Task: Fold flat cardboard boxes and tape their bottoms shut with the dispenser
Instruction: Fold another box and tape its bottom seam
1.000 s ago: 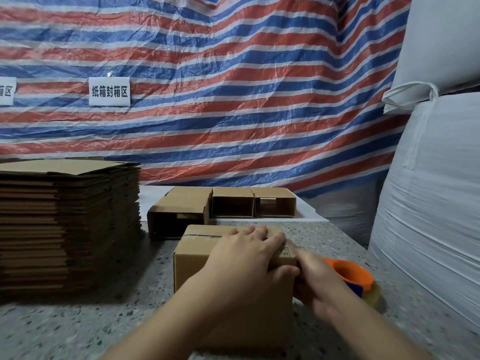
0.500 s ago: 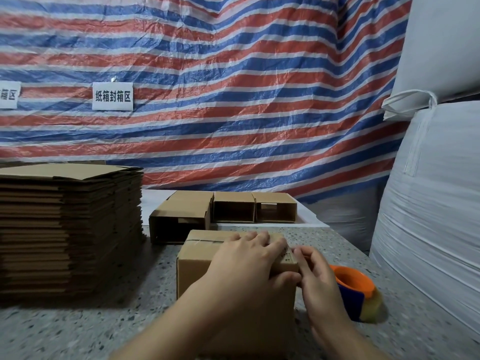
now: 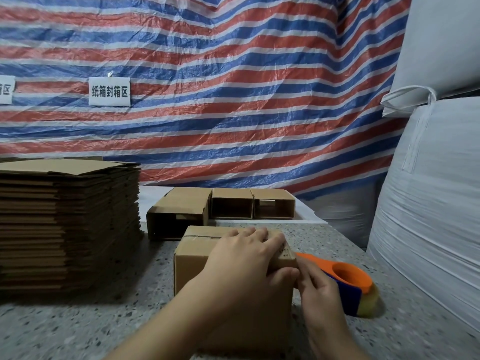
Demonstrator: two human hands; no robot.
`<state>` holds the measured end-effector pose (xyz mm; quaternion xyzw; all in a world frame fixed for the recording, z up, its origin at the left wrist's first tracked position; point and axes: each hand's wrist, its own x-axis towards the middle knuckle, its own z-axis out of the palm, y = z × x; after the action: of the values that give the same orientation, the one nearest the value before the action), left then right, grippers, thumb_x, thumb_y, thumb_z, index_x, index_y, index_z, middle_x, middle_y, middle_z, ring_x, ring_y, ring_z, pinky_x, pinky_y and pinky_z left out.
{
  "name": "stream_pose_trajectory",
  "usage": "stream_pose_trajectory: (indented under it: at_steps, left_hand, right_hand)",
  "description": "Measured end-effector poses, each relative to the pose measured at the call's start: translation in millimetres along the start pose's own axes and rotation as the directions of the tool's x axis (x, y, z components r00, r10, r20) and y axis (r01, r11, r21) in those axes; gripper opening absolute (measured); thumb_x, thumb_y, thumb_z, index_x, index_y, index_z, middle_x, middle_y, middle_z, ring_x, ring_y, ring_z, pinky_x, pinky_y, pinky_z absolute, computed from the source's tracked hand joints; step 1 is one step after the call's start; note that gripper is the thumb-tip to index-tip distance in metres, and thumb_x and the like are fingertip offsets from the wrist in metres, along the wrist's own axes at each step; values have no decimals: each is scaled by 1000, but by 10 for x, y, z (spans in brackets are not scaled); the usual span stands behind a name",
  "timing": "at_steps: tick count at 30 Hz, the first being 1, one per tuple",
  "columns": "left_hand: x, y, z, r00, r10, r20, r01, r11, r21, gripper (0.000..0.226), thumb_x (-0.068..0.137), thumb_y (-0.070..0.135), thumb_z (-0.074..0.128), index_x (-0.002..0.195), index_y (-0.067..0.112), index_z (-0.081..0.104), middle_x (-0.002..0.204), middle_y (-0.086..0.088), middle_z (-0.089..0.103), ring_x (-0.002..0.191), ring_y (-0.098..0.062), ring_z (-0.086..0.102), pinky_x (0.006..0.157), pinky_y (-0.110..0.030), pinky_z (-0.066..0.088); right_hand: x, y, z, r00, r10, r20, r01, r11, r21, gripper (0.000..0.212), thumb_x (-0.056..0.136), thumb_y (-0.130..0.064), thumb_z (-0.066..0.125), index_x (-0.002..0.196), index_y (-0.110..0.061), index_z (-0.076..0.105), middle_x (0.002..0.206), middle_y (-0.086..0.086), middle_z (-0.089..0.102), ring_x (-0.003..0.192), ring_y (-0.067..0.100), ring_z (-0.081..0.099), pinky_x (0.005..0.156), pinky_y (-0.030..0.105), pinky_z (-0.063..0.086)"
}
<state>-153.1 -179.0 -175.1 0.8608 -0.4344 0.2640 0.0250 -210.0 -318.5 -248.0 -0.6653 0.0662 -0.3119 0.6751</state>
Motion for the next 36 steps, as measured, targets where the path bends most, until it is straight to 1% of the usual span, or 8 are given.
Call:
stream_pose_trajectory:
  at_steps: [3,6,11,16,22,25,28,36]
  left_hand:
    - [12,-8,17,1000,6,-14,-6,1000,1,68,91,73,22,145,33,33,141,3,51,131,-19,46,107,-39,37]
    - [14,-14,26,1000,6,-21,-6,1000,-6,66,91,74,23,143,34,33,139,3,52,129,-19,48,106,-39,38]
    - [18,-13,43,1000,4,-21,-4,1000,-11,67,92,73,25,145,33,31,141,2,51,130,-20,47,108,-41,38]
    - [14,-16,47,999,-1,-32,1,1000,-13,68,92,74,24,146,33,31,142,3,50,130,-19,46,107,-41,39]
    - [15,-9,52,1000,0,-31,0,1000,-6,69,92,75,23,147,34,31,143,3,49,132,-19,45,108,-40,36]
    - [11,-21,47,999,3,-36,-4,1000,-7,69,92,75,23,147,34,31,143,3,49,132,-19,44,109,-40,36]
    - [14,-13,57,1000,0,-28,0,1000,-8,70,92,75,23,148,34,29,145,3,47,134,-19,43,110,-40,35]
    - [20,-1,56,1000,-13,-24,13,1000,-17,74,90,76,21,149,32,29,150,2,44,138,-19,40,112,-39,32]
  right_hand:
    - [85,20,-16,999,43,-14,-42,996,83,27,96,-20,57,95,-35,80,103,-2,78,100,14,73,73,24,59]
    - [144,32,-11,996,85,-4,-83,984,160,26,95,-19,60,91,-36,79,98,2,78,90,18,76,64,24,59]
    - [188,46,-18,993,107,46,-115,963,242,12,85,-33,64,87,-29,76,97,14,76,87,27,75,64,33,57]
    - [237,89,-15,980,175,92,-193,944,267,16,94,-27,61,105,-18,69,96,16,76,81,29,75,56,32,56]
    - [305,86,-90,927,304,219,-352,907,230,35,91,-34,60,118,-12,66,107,19,75,99,35,72,86,49,56]
    - [354,62,-116,911,331,247,-386,895,222,48,92,-46,57,127,-14,66,120,18,71,117,36,66,108,57,45]
    - [383,59,-93,904,359,232,-406,891,202,48,98,-53,51,130,-20,66,124,15,70,121,35,63,110,56,44]
    - [296,39,-2,882,444,155,-467,866,177,41,100,-50,51,111,-21,77,112,18,74,115,40,64,103,58,48]
